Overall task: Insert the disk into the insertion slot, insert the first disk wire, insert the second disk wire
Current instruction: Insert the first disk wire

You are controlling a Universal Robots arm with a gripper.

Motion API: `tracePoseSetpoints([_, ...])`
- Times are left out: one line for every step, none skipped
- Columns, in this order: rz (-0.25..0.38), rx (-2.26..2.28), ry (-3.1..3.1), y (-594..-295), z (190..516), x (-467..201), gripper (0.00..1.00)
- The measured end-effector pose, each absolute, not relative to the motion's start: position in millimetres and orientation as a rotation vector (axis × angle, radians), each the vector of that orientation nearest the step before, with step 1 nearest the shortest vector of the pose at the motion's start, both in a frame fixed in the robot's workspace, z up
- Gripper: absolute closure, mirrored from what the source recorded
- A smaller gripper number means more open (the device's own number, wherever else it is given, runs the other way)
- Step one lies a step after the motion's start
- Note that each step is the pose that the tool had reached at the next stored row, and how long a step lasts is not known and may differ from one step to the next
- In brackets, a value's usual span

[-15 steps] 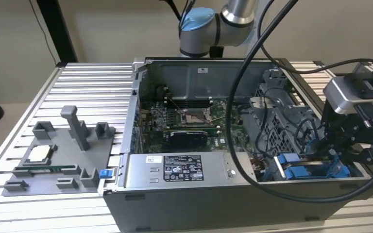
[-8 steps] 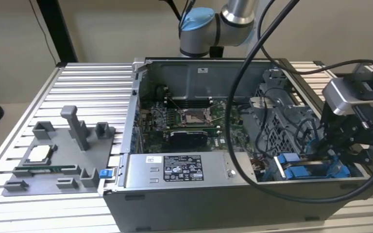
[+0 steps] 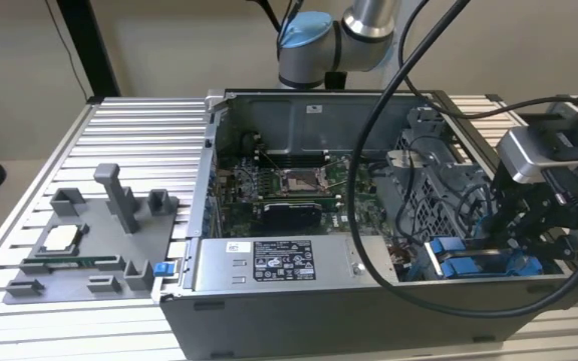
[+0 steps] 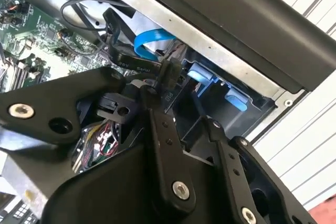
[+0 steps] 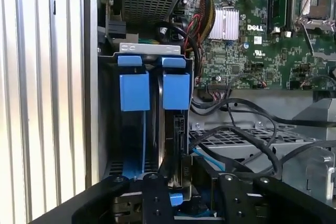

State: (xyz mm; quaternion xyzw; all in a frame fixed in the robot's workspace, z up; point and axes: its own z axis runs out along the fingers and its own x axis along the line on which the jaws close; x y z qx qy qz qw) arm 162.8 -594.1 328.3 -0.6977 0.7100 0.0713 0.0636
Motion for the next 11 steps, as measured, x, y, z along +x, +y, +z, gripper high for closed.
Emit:
tracePoseSetpoints([0.219, -2.108, 2.146, -594, 329, 163, 0.0])
tracePoseSetpoints([0.221, -2.109, 2.147, -594, 330, 163, 0.0])
tracePoseSetpoints([0.223, -2.109, 2.148, -594, 332, 163, 0.0])
tracePoseSetpoints([0.224, -2.11, 2.148, -594, 334, 163, 0.0])
tracePoseSetpoints([0.224, -2.11, 2.149, -594, 336, 163, 0.0])
tracePoseSetpoints([0.224, -2.11, 2.149, -594, 338, 163, 0.0])
tracePoseSetpoints([0.225, -2.11, 2.149, -594, 340, 163, 0.0])
tracePoseSetpoints([0.225, -2.11, 2.149, -594, 343, 163, 0.0])
tracePoseSetpoints([0.225, -2.11, 2.149, -594, 346, 163, 0.0])
tracePoseSetpoints([0.225, -2.11, 2.149, -594, 348, 163, 0.0])
tracePoseSetpoints([0.224, -2.11, 2.149, -594, 350, 163, 0.0])
